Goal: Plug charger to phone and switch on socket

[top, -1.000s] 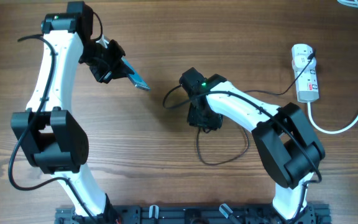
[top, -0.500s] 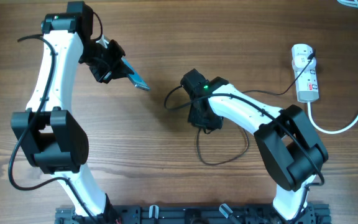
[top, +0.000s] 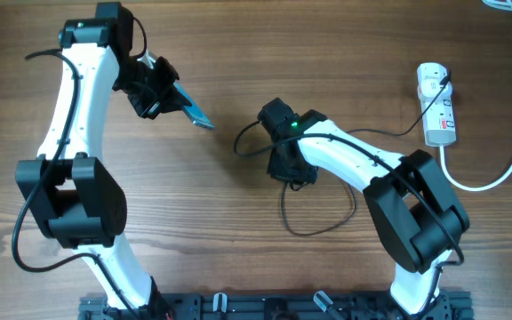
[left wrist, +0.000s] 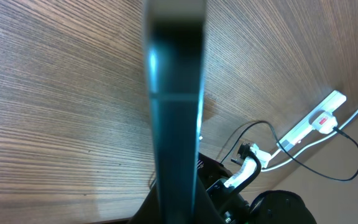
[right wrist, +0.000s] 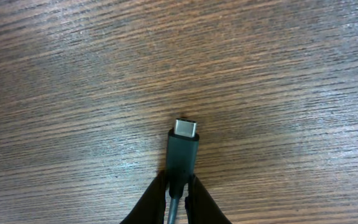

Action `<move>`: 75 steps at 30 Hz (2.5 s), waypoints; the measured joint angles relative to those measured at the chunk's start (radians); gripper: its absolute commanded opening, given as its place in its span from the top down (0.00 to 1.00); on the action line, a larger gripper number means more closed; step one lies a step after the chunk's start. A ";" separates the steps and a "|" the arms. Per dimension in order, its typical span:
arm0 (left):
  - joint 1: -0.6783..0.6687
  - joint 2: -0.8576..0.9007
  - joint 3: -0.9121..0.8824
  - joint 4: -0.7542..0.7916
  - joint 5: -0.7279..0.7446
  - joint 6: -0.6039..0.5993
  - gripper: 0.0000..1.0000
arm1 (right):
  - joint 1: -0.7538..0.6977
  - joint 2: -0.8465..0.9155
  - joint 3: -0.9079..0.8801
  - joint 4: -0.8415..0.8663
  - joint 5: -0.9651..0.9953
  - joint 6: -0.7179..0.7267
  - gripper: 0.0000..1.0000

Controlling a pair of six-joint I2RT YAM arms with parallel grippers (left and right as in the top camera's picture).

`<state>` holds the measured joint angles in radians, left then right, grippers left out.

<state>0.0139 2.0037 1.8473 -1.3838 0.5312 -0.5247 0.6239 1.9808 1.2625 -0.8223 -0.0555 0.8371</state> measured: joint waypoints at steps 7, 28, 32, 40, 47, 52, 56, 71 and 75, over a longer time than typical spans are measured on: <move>0.000 0.000 0.000 0.000 0.000 0.000 0.96 | 0.000 0.000 0.000 0.003 -0.002 0.000 0.94; -0.002 0.000 0.000 0.175 0.348 0.225 0.96 | 0.000 -0.285 0.002 -0.065 -0.263 -0.284 0.96; -0.008 0.000 0.000 0.182 0.457 0.283 0.96 | 0.000 -0.459 0.004 -0.073 -0.345 -0.375 0.96; -0.146 0.000 0.000 0.188 0.593 0.421 0.96 | 0.003 -0.547 0.004 -0.048 -0.370 -0.394 0.96; -0.204 0.000 0.000 0.187 0.578 0.439 0.96 | 0.003 -0.547 0.004 0.010 -0.335 -0.345 0.96; -0.204 0.000 0.000 0.181 0.571 0.462 0.96 | 0.003 -0.547 0.004 0.022 -0.290 -0.307 0.96; -0.204 0.000 0.000 0.168 0.569 0.473 0.96 | 0.003 -0.547 0.004 0.045 -0.275 -0.299 0.96; -0.209 0.000 0.000 0.134 0.569 0.497 0.96 | 0.004 -0.547 0.004 0.061 -0.272 -0.295 0.96; -0.209 0.000 0.000 0.134 0.569 0.498 0.96 | 0.004 -0.547 0.004 0.061 -0.272 -0.295 0.96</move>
<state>-0.1955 2.0037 1.8477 -1.2499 1.1000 -0.0269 0.6277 1.4338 1.2663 -0.7612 -0.3275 0.5423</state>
